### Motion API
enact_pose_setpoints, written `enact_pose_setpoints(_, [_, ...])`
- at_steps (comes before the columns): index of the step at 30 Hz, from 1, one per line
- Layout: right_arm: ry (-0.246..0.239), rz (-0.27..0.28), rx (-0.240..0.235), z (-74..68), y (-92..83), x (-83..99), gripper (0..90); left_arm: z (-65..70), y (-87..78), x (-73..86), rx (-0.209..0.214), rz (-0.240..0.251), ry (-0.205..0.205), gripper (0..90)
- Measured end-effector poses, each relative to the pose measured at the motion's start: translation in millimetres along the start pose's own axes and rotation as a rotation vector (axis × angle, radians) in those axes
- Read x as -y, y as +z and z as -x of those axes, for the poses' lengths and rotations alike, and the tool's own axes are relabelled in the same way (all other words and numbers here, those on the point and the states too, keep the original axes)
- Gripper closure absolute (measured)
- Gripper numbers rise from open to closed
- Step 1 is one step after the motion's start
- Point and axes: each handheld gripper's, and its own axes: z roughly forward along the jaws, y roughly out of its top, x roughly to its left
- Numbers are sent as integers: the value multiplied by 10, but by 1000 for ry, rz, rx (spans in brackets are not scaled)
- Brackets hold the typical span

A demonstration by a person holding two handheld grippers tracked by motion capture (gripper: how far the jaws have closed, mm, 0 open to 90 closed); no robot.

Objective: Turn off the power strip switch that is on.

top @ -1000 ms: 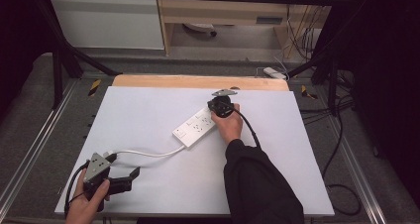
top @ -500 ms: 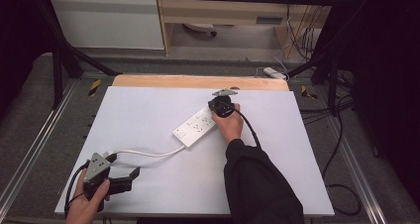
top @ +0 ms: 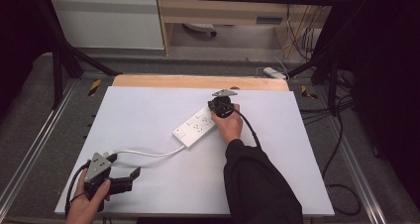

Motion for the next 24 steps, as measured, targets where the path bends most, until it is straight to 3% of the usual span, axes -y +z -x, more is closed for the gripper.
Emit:
enact_pose_setpoints(19, [-42,25,-4,-10,10,60,900,1,-1,1,1,-1,1,53])
enact_pose_setpoints(24, [-51,3,-8,-43,-11,14,900,-6,-6,1,-1,-1,1,53])
